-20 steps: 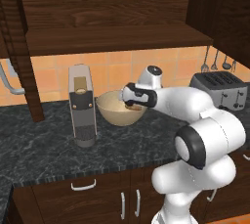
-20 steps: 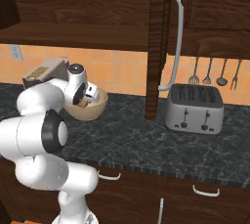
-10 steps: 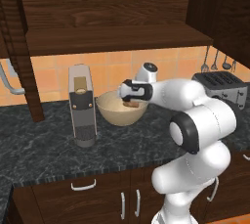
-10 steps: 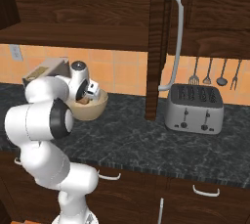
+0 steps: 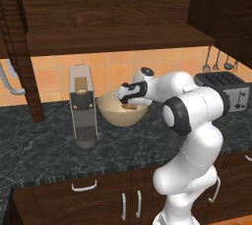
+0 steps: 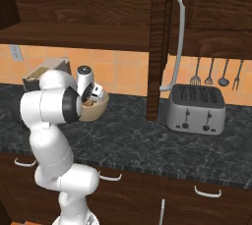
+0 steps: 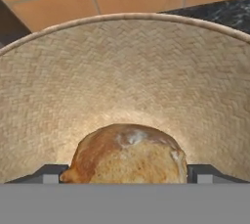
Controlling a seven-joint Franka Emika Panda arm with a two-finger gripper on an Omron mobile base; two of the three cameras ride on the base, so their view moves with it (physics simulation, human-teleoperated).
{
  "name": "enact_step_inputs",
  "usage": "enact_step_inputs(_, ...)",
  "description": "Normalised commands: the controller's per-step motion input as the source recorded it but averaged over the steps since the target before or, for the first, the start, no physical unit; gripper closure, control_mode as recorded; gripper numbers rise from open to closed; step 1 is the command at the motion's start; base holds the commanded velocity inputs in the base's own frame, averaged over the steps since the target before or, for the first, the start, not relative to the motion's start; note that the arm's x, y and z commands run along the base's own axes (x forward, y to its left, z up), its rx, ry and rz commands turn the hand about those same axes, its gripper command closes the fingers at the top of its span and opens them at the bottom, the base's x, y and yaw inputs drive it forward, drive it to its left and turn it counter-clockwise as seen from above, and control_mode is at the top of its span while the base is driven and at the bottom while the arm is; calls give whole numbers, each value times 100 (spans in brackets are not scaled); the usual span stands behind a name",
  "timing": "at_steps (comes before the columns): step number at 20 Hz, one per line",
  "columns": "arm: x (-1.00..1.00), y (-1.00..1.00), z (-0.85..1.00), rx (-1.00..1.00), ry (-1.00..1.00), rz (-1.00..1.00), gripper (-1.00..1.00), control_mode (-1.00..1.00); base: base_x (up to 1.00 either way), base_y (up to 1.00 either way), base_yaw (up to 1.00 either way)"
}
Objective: Open the cabinet, pick up the bread from the cabinet and place it in the basket. Then move the basket to the dining counter.
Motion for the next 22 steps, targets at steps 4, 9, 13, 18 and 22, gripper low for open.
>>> enact_step_inputs(4,21,0,-16,0,0,0,-100,-100,0,0,0)
enact_step_inputs(9,-5,0,1,0,-7,0,-100,-100,0,0,0)
enact_step_inputs(13,-20,0,32,0,-9,-6,-100,-100,0,0,0)
enact_step_inputs(18,-61,-6,42,0,-13,-16,-100,-100,0,0,0)
enact_step_inputs(22,-76,-13,55,0,-11,-27,-100,-100,0,0,0)
